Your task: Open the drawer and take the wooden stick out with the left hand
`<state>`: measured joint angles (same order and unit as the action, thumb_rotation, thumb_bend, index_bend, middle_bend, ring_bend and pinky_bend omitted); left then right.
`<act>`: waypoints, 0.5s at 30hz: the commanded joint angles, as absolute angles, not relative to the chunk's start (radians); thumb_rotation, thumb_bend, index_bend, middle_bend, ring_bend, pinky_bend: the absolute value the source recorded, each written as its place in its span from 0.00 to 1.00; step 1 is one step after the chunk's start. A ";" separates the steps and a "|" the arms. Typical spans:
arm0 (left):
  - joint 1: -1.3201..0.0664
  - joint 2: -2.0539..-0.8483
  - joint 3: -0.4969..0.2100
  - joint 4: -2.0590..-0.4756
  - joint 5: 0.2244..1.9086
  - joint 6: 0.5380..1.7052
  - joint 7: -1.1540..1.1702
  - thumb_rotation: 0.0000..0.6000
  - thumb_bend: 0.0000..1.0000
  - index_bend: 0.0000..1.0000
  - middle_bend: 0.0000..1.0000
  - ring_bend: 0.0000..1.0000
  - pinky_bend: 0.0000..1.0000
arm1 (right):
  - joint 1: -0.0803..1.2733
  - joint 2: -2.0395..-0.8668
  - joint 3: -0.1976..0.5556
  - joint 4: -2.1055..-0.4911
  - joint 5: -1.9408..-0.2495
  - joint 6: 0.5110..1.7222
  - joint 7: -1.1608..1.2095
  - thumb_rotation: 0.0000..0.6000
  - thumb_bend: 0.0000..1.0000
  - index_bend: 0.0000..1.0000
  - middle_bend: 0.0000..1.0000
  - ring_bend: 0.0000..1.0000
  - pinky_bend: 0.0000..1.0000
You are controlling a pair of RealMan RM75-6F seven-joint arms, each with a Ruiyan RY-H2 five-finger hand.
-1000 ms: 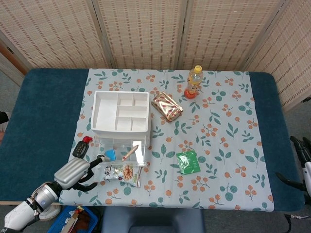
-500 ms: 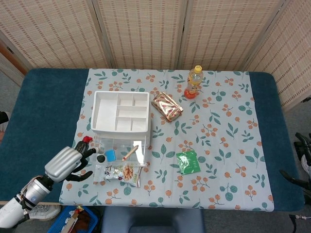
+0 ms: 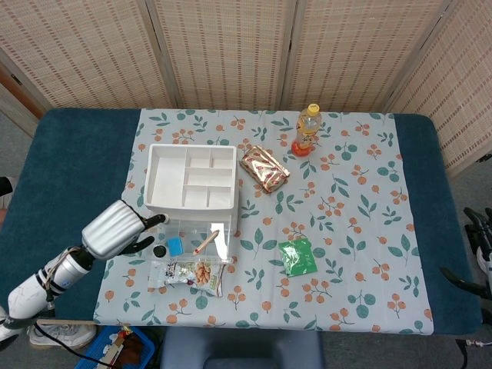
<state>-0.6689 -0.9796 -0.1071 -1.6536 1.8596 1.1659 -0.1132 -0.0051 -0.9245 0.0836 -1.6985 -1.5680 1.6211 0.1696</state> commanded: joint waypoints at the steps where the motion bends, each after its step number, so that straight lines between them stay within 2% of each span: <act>1: -0.721 -0.998 -0.109 -1.596 1.921 1.148 -0.101 1.00 0.32 0.38 0.92 1.00 1.00 | -0.005 -0.924 0.083 -1.700 -1.568 1.620 0.169 1.00 0.12 0.00 0.13 0.08 0.13; 6: -0.785 -1.029 -0.092 -1.514 1.992 1.131 -0.094 1.00 0.33 0.39 0.92 1.00 1.00 | -0.007 -0.925 0.079 -1.700 -1.566 1.618 0.167 1.00 0.11 0.00 0.13 0.08 0.13; 15: -0.871 -1.113 -0.060 -1.357 2.122 1.194 -0.053 1.00 0.34 0.38 0.92 1.00 1.00 | -0.011 -0.928 0.076 -1.699 -1.554 1.614 0.166 1.00 0.12 0.00 0.13 0.08 0.13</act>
<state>-0.8556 -1.0968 -0.0686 -1.3756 2.1097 1.1818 -0.0596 -0.0114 -0.9279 0.0760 -1.6986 -1.5539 1.6134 0.1664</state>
